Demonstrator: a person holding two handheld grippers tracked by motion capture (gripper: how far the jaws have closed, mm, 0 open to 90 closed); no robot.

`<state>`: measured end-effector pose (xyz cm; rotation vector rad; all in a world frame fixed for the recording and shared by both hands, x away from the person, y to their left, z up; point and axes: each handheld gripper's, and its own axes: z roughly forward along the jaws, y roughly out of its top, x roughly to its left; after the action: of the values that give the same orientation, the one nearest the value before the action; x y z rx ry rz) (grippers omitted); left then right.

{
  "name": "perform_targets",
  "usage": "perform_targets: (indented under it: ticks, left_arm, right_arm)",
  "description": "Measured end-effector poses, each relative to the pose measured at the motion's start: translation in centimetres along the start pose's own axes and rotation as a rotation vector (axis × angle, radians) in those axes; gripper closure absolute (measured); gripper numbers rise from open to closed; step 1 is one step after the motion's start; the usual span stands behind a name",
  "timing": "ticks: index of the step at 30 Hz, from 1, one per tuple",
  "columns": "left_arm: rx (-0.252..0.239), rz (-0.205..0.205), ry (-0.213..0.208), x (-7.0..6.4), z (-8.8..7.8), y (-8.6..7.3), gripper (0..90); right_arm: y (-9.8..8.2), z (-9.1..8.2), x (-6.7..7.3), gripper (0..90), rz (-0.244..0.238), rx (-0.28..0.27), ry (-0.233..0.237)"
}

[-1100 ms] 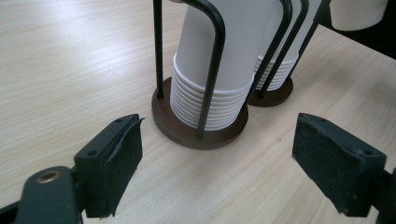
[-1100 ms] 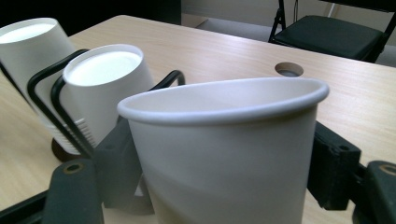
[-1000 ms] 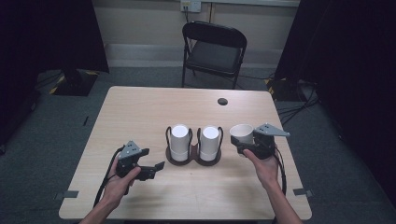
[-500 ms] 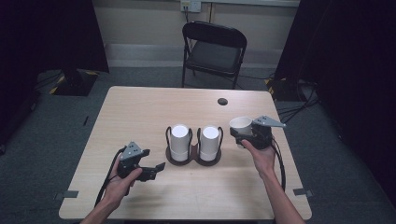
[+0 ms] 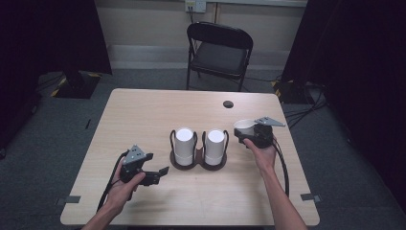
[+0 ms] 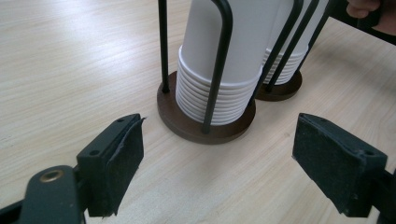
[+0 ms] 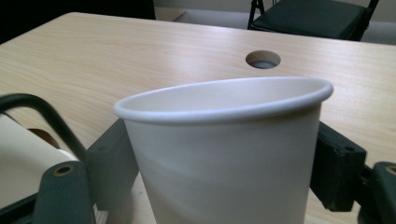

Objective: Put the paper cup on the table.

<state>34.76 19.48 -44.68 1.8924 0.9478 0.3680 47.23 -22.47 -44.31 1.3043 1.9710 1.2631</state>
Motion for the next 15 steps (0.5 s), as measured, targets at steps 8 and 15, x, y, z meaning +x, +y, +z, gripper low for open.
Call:
perform_targets:
  ticks: [8,15]
  left_arm:
    - [-0.001,-0.002,0.001,0.0,0.0,-0.1,16.8]
    - [-0.001,0.004,0.001,0.0,-0.1,0.0,16.8]
  right_arm:
    - [-0.7,1.3,0.1,21.6,0.007,0.025,0.014]
    - [-0.8,1.3,-0.1,20.5,-0.027,0.048,0.018]
